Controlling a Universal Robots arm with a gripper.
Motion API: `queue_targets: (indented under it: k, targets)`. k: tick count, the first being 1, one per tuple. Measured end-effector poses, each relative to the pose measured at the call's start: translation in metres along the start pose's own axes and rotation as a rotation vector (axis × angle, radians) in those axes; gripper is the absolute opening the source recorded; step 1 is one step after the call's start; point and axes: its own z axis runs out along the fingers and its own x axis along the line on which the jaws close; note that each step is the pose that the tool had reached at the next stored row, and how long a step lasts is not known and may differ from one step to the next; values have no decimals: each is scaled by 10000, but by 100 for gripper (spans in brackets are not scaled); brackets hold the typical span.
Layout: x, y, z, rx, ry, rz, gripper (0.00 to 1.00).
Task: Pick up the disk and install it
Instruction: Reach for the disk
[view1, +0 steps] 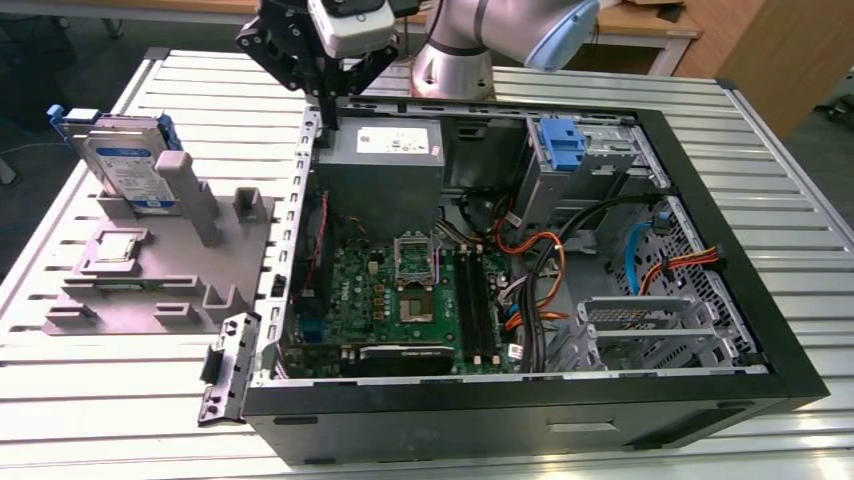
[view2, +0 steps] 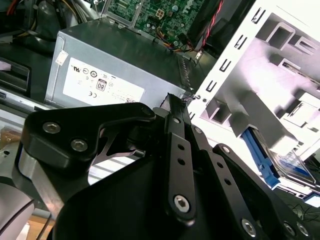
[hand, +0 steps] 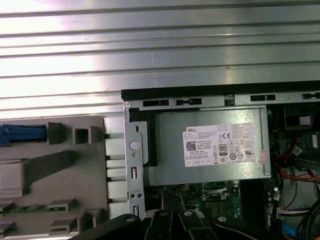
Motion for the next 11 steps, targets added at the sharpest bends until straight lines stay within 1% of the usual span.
queue_targets:
  k: [11]
  targets:
    - [36, -3, 11, 0, 4, 0, 10]
